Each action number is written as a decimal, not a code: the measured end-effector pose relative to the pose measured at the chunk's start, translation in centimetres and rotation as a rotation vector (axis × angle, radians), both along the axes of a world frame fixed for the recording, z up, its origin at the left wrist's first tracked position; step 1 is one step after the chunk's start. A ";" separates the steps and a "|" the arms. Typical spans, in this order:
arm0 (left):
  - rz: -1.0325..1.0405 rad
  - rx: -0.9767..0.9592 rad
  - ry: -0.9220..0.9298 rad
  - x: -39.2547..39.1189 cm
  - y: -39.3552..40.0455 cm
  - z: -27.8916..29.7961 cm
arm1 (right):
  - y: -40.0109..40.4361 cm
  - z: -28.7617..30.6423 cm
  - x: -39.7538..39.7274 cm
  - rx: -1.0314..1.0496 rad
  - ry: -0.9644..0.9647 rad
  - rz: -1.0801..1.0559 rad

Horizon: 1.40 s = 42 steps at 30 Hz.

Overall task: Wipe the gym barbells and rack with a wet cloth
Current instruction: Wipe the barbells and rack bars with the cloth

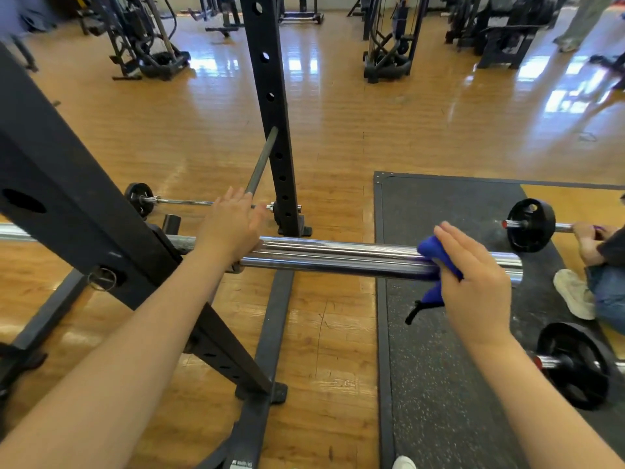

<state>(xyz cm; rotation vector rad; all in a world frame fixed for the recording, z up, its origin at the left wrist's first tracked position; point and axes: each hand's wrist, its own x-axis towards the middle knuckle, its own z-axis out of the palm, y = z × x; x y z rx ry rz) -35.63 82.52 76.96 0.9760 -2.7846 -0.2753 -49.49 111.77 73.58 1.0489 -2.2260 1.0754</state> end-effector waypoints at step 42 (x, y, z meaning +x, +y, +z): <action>-0.076 -0.320 0.316 3.3 1.5 -4.9 | -2.4 -0.2 -0.8 0.110 -0.089 0.028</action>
